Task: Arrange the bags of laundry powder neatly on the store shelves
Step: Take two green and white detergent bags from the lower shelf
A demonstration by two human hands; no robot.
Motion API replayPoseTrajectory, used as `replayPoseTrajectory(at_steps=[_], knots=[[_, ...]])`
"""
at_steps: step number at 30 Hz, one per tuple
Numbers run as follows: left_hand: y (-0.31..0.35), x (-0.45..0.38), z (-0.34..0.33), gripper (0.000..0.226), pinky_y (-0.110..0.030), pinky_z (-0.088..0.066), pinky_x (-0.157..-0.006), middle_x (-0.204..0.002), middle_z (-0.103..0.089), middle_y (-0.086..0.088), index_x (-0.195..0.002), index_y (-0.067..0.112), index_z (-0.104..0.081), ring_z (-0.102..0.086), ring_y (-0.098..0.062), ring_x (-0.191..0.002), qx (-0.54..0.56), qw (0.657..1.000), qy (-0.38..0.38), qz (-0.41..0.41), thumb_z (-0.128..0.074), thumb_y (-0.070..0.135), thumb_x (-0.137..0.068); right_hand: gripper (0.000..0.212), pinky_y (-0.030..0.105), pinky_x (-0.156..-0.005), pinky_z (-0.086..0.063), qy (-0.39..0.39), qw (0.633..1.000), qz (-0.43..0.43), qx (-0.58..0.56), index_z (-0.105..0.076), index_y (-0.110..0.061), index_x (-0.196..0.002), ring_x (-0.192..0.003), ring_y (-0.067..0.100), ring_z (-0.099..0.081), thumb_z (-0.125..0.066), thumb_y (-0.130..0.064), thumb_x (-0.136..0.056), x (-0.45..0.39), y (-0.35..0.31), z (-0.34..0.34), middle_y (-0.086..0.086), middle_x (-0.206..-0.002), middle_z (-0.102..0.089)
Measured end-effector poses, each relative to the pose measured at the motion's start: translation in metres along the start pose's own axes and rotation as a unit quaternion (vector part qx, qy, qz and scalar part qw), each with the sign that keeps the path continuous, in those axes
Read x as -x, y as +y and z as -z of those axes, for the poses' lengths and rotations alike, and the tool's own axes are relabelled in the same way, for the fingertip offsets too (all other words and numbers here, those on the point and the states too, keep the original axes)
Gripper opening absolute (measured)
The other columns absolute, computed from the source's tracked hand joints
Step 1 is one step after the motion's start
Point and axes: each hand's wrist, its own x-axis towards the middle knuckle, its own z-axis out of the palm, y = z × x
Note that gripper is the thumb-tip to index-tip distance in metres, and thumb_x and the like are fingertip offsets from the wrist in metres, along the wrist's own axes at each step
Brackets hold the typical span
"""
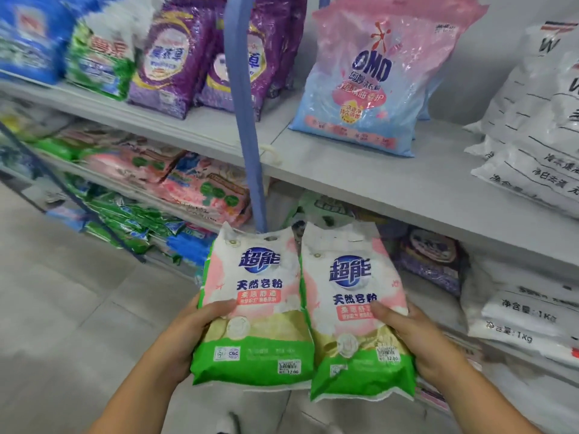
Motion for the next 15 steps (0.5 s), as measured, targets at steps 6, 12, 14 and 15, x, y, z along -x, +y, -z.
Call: replayPoseTrajectory(at_steps=[6, 12, 14, 15], knots=[[0.036, 0.031, 0.1, 0.087, -0.056, -0.058, -0.087, -0.12, -0.071, -0.025, -0.132, 0.011, -0.057, -0.069, -0.049, -0.104, 0.004, 1.0, 0.002, -0.019, -0.087, 0.018, -0.051, 0.038, 0.056, -0.095, -0.053, -0.018, 1.0, -0.013, 0.014, -0.065, -0.002, -0.12, -0.094, 0.043, -0.074, -0.07, -0.009, -0.083, -0.005, 0.019, -0.107, 0.025, -0.107, -0.075], [0.084, 0.066, 0.224, 0.09, -0.051, -0.062, -0.078, -0.118, -0.071, -0.028, -0.134, 0.007, -0.056, -0.072, -0.048, -0.098, 0.032, 0.997, 0.048, -0.042, -0.089, 0.018, -0.05, 0.047, 0.062, -0.103, -0.047, -0.064, 0.998, -0.015, 0.024, -0.063, -0.003, -0.126, -0.104, 0.047, -0.07, -0.071, -0.01, -0.081, -0.02, 0.04, -0.249, 0.027, -0.114, -0.072], [0.098, 0.074, 0.261, 0.09, -0.054, -0.06, -0.083, -0.12, -0.07, -0.028, -0.135, 0.01, -0.055, -0.07, -0.05, -0.101, 0.046, 0.995, 0.062, -0.057, -0.089, 0.018, -0.051, 0.04, 0.059, -0.098, -0.051, -0.073, 0.997, -0.003, 0.037, -0.064, -0.003, -0.124, -0.101, 0.046, -0.071, -0.068, -0.007, -0.085, -0.025, 0.044, -0.292, 0.026, -0.112, -0.073], [0.104, 0.077, 0.277, 0.09, -0.055, -0.059, -0.085, -0.12, -0.071, -0.027, -0.134, 0.011, -0.055, -0.07, -0.05, -0.101, 0.055, 0.994, 0.068, -0.064, -0.089, 0.018, -0.051, 0.036, 0.057, -0.093, -0.055, -0.075, 0.996, 0.002, 0.045, -0.064, -0.003, -0.124, -0.099, 0.045, -0.072, -0.065, -0.006, -0.087, -0.027, 0.046, -0.312, 0.026, -0.11, -0.074]])
